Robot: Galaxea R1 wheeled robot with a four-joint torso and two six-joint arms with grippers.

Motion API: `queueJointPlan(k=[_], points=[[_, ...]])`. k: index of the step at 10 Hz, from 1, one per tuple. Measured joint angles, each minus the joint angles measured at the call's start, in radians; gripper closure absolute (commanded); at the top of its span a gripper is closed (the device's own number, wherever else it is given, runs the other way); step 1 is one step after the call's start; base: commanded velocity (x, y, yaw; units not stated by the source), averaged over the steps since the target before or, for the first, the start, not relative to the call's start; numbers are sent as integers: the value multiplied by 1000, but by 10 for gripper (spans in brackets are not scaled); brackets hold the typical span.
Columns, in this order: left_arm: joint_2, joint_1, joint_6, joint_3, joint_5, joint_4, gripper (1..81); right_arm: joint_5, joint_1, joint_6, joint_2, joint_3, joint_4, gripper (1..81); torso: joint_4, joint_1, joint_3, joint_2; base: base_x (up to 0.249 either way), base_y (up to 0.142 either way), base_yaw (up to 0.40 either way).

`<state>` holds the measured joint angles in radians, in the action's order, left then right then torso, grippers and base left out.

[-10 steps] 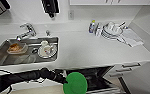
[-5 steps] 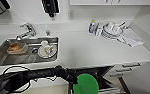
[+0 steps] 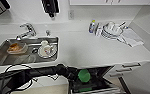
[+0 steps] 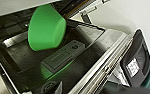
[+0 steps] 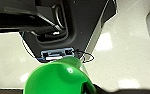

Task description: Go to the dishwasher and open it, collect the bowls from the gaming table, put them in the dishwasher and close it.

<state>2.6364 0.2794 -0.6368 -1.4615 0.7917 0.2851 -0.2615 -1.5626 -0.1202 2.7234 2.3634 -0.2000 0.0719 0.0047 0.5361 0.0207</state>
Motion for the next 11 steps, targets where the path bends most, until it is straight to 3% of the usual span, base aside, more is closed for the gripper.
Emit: queueJointPlan(k=[2, 4, 7, 8, 11], points=[[-21, 15, 0, 12, -1, 5, 10, -20, 1, 0, -11, -21, 0, 811, 0, 0, 0, 0, 0, 0, 0], [-87, 87, 1, 51, 2, 48, 10, -46, 1, -5, -46, -54, 0, 811, 0, 0, 0, 0, 0, 0, 0], [-160, 277, 1, 73, -1, 151, 10, -111, 17, -9, -172, -169, 0, 811, 0, 0, 0, 0, 0, 0, 0], [-178, 349, 1, 73, -15, 204, 10, -118, 30, -10, -229, -235, 0, 811, 0, 0, 0, 0, 0, 0, 0], [-216, 551, 1, 54, -105, 329, 10, -140, 78, -12, -425, -484, 1, 811, 0, 0, 0, 0, 0, 0, 0]])
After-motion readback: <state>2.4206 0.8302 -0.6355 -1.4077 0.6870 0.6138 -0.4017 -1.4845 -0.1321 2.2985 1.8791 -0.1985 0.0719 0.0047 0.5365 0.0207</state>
